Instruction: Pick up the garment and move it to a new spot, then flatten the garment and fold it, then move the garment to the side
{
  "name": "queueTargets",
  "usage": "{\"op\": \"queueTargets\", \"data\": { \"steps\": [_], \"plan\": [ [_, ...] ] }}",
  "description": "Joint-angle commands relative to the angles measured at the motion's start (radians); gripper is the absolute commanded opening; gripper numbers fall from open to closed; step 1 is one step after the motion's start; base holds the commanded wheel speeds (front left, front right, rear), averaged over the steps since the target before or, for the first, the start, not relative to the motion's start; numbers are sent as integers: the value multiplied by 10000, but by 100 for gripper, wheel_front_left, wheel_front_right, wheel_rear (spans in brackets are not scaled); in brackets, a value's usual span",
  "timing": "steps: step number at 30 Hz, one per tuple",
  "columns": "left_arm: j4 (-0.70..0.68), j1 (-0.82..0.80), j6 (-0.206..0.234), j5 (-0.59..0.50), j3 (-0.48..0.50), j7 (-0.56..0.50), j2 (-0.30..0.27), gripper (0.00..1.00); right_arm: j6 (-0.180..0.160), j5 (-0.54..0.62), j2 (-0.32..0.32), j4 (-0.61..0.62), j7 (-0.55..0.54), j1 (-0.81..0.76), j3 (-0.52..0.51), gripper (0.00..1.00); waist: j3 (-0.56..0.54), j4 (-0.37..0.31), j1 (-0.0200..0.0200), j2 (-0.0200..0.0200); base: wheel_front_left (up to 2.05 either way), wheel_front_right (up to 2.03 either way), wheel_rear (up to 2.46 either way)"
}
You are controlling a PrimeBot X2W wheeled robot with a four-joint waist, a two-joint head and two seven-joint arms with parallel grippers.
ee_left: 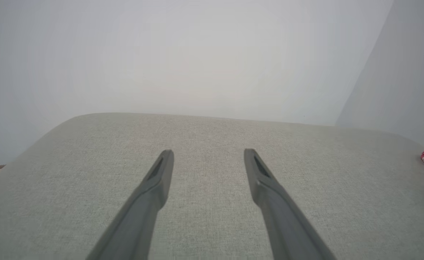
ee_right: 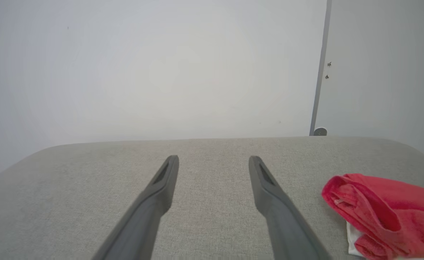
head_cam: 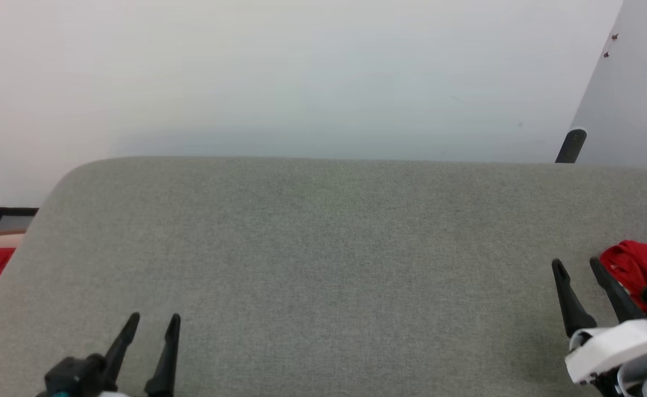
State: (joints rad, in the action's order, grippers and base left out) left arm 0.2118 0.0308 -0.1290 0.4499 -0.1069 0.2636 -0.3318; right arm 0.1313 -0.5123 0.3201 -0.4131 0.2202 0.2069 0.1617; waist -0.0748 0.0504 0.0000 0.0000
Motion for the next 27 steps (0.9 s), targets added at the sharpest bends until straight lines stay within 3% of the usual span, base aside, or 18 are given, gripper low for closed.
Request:
{"op": "queueTargets", "data": {
  "steps": [1, 16, 27],
  "plan": [
    [-122, 254, 15, -24, 81, 3, 56, 100, -12, 22, 16, 167, 23, -268, -129, 100, -62, 13, 0, 0, 0, 0, 0],
    [-1337, 1788, 324, -126, 537, 3, 170, 100, -12, 558, -343, 2397, -789, -2353, -1557, 100, -107, 86, 0, 0, 0, 0, 0],
    [-1369, 1643, 355, -105, 420, -16, 125, 100, -12, 753, -523, 2918, -1066, -2555, -1880, 100, -37, 41, 0, 0, 0, 0, 0]
  ]
}}
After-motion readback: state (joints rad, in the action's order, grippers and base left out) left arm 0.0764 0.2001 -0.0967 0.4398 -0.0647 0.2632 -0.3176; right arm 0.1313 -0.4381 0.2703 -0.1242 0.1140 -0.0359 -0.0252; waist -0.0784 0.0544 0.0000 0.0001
